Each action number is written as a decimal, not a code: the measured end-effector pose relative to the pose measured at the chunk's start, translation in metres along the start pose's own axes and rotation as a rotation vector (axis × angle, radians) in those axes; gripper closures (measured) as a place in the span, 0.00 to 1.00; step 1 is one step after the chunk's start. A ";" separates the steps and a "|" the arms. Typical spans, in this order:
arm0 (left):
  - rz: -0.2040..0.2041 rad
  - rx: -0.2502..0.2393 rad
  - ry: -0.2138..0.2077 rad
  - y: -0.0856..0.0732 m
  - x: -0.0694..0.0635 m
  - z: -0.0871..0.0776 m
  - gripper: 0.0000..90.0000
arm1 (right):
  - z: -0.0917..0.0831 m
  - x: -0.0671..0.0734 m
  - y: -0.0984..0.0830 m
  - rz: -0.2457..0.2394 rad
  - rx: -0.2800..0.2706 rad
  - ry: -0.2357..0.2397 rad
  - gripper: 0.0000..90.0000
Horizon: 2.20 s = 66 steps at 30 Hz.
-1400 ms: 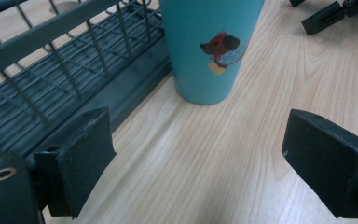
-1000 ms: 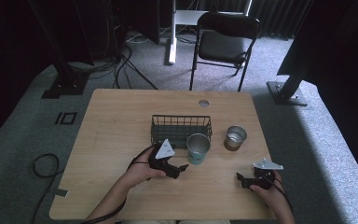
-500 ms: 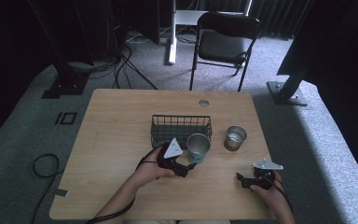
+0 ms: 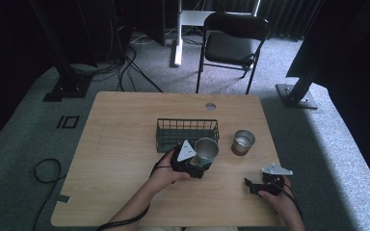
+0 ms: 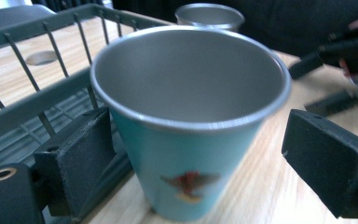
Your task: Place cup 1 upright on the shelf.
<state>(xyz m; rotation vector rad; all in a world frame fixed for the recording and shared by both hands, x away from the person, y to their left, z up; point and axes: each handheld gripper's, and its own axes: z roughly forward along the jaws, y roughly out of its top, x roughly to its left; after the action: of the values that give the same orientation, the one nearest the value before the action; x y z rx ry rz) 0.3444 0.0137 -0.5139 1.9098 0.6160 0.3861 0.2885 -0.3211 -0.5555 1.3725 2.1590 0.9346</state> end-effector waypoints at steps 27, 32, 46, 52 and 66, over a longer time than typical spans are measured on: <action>-0.052 -0.046 0.193 0.005 -0.037 0.033 0.15 | 0.000 0.000 0.000 0.000 0.000 0.000 0.13; -0.053 -0.045 0.193 0.005 -0.036 0.032 0.15 | 0.000 0.000 0.000 0.000 0.000 0.000 0.13; -0.022 -0.022 0.142 0.006 -0.038 0.017 0.15 | 0.000 0.000 0.000 0.000 0.000 0.000 0.13; -0.010 -0.026 0.109 0.012 -0.041 0.008 0.15 | 0.000 0.000 0.000 0.000 0.000 0.000 0.13; -0.001 -0.051 0.087 0.027 -0.042 -0.013 0.15 | 0.000 0.000 0.000 0.000 0.000 0.000 0.13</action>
<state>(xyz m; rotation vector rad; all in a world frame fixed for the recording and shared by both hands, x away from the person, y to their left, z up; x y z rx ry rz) 0.3099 -0.0094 -0.4840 1.8519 0.6579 0.4820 0.2886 -0.3211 -0.5555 1.3731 2.1585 0.9346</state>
